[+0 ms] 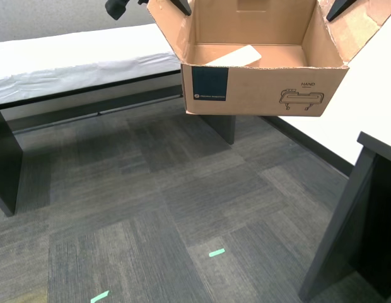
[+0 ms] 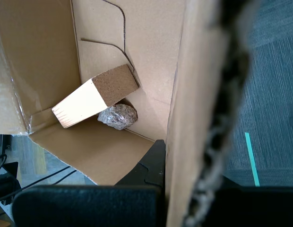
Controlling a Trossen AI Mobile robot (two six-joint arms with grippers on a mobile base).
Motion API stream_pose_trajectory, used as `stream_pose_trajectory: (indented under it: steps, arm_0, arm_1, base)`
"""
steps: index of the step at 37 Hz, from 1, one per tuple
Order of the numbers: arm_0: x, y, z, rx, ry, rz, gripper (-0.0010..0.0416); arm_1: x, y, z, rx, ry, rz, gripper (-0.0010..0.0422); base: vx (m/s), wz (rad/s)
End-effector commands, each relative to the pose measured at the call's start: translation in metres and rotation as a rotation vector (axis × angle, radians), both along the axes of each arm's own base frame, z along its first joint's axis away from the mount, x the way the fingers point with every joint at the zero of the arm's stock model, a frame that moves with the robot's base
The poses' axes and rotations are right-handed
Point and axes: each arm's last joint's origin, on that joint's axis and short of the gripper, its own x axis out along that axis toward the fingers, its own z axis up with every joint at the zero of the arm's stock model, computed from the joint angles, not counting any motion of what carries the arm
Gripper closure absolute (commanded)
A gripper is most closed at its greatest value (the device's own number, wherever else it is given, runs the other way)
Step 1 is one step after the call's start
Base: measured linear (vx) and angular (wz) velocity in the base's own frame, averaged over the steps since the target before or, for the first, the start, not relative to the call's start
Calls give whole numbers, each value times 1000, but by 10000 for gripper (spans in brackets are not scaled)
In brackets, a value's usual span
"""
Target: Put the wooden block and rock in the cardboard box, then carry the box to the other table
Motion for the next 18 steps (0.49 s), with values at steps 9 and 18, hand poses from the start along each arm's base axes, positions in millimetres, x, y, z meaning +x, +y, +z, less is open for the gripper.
stream_pose_trajectory:
  steps: [9,18]
  arm_0:
    - [0,2,1,31,-6,15,406]
    - [0,2,1,31,-7,15,406]
  arm_1:
    - [-1,-2,2,-28,5,-23,413]
    - [-1,-2,2,-28,5,-24,413]
  base:
    - [114,108]
    - [115,149]
